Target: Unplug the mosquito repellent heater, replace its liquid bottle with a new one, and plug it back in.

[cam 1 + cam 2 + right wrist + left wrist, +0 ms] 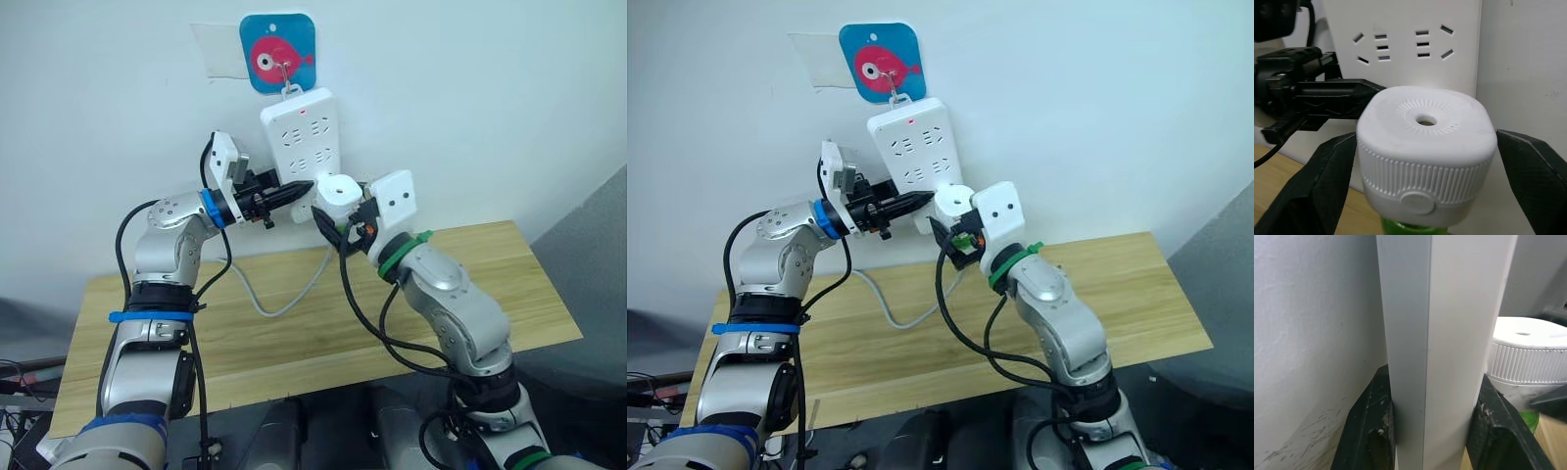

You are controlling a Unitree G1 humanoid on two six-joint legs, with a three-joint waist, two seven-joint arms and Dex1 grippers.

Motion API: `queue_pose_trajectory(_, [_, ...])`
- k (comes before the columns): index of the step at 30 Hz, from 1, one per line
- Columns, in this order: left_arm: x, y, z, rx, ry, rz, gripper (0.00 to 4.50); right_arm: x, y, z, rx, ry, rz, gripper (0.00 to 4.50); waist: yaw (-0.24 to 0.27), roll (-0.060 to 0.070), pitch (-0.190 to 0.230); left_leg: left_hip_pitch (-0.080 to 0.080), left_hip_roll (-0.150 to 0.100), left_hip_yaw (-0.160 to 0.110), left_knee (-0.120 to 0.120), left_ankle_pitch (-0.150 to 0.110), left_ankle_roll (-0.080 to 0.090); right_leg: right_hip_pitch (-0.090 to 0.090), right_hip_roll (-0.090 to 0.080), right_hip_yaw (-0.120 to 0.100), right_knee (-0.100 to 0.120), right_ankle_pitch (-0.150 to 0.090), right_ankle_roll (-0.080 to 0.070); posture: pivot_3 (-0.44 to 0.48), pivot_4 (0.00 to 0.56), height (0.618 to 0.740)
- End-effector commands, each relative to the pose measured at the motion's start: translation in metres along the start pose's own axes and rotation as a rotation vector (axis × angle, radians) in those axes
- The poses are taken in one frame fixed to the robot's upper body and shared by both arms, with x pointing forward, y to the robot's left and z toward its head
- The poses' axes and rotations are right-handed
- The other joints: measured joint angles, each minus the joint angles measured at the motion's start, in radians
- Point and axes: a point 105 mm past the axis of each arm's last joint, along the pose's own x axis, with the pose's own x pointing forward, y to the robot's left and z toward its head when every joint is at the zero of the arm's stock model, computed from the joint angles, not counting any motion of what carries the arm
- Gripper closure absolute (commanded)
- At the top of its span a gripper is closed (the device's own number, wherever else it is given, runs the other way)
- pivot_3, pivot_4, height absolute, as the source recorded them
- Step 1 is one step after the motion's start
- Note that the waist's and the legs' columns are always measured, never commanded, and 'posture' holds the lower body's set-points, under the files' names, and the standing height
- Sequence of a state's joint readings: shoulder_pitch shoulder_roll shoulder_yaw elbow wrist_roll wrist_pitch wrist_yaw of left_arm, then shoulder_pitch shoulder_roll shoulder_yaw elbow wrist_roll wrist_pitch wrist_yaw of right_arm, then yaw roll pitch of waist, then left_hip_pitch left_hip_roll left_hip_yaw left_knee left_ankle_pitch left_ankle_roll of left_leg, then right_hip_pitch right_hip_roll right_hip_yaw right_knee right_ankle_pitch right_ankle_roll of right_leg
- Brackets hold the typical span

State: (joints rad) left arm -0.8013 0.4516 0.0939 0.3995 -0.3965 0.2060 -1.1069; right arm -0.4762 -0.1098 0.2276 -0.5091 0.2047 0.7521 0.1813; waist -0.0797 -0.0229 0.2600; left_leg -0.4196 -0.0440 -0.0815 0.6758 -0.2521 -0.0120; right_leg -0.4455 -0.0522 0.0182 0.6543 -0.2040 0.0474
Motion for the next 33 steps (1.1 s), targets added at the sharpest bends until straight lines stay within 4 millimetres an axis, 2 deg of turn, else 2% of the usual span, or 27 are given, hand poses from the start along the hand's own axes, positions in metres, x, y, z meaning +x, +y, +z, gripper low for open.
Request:
queue_pose_trajectory(1, [0.002,-0.005,0.006,0.052,-0.001,-0.047,3.17,-0.019,0.005,0.012,-0.015,-0.035,0.043,0.03,0.0,0.0,0.0,0.0,0.0,0.0,0.0,0.0,0.0,0.0,0.0,0.0,0.0,0.0,0.0,-0.117,0.232,0.74])
queue_pose_trajectory(3, [0.002,-0.004,0.006,0.052,-0.001,-0.044,3.17,-0.032,0.004,0.013,-0.012,-0.018,0.064,0.03,0.0,0.0,0.0,0.0,0.0,0.0,0.0,0.0,0.0,0.0,0.0,0.0,0.0,0.0,0.0,-0.121,0.231,0.74])
queue_pose_trajectory(9, [0.0,0.002,0.007,0.056,-0.003,-0.015,3.17,-0.055,0.004,0.015,0.022,0.014,0.156,0.03,-0.001,0.0,0.0,0.001,0.0,0.0,0.0,0.0,0.0,0.001,0.0,-0.001,0.0,0.0,0.0,-0.124,0.226,0.74])
queue_pose_trajectory(10, [-0.001,0.003,0.007,0.053,-0.005,-0.012,2.45,-0.059,0.003,0.015,0.021,0.02,0.173,0.0,0.0,0.0,0.0,0.0,0.0,0.0,0.0,0.0,0.0,0.001,0.0,-0.001,0.0,0.0,0.0,-0.127,0.223,0.74])
queue_pose_trajectory(13, [-0.008,0.006,0.007,0.047,0.0,0.001,1.63,-0.065,0.003,0.013,0.02,0.036,0.227,0.0,-0.001,0.0,0.0,0.001,0.0,0.0,0.0,0.0,0.0,0.002,0.0,-0.001,0.0,0.0,0.0,-0.127,0.223,0.74])
queue_pose_trajectory(18, [-0.042,0.008,0.002,0.066,0.067,0.052,0.03,-0.063,0.006,0.009,0.012,0.05,0.314,0.0,-0.008,0.0,0.0,0.002,0.001,0.001,0.0,0.0,0.001,0.002,0.001,0.0,0.0,0.0,0.0,-0.093,0.218,0.74])
queue_pose_trajectory(19, [-0.049,0.007,0.003,0.069,0.078,0.06,0.03,-0.062,0.006,0.008,0.012,0.049,0.327,0.0,-0.009,0.0,0.0,0.003,0.002,0.001,-0.001,0.0,0.001,0.002,0.0,0.001,0.0,0.0,0.0,-0.076,0.216,0.74])
queue_pose_trajectory(22, [-0.069,0.001,0.007,0.081,0.107,0.084,0.0,-0.057,0.006,0.005,0.021,0.048,0.359,0.67,-0.003,0.0,0.0,0.002,0.003,0.0,-0.001,0.0,0.001,0.001,0.0,0.0,0.0,0.0,0.0,-0.048,0.217,0.74])
queue_pose_trajectory(25, [-0.08,-0.013,0.013,0.088,0.113,0.083,0.0,-0.051,0.003,0.002,0.016,0.044,0.373,1.75,0.006,0.0,0.0,0.002,0.002,0.0,-0.001,0.0,0.0,0.002,-0.001,0.0,-0.001,0.0,0.0,-0.008,0.218,0.74])
queue_pose_trajectory(29, [-0.081,-0.04,0.029,0.116,0.05,0.071,0.0,-0.044,0.005,0.003,0.002,0.025,0.408,3.22,0.037,0.0,0.0,0.002,0.002,-0.001,-0.001,0.0,0.0,0.004,-0.001,-0.001,-0.003,0.0,0.0,0.012,0.223,0.74])
queue_pose_trajectory(31, [-0.083,-0.059,0.031,0.104,0.043,0.043,0.0,-0.041,0.006,0.002,-0.006,0.022,0.42,4.02,0.048,0.0,0.0,0.002,0.002,-0.001,-0.001,0.0,0.0,0.004,-0.002,-0.001,-0.004,0.0,0.0,0.016,0.228,0.74])
queue_pose_trajectory(32, [-0.084,-0.07,0.029,0.099,0.054,0.018,0.0,-0.04,0.006,0.002,-0.009,0.021,0.422,4.35,0.049,0.0,0.0,0.002,0.002,-0.001,0.0,0.0,0.0,0.004,-0.002,-0.001,-0.004,0.0,0.0,0.021,0.229,0.74])
queue_pose_trajectory(33, [-0.084,-0.079,0.027,0.097,0.061,0.0,0.0,-0.039,0.006,0.002,-0.014,0.019,0.422,4.46,0.051,0.0,0.0,0.003,0.002,-0.001,-0.001,0.0,0.0,0.004,-0.002,-0.001,-0.005,0.0,0.0,0.025,0.233,0.74])
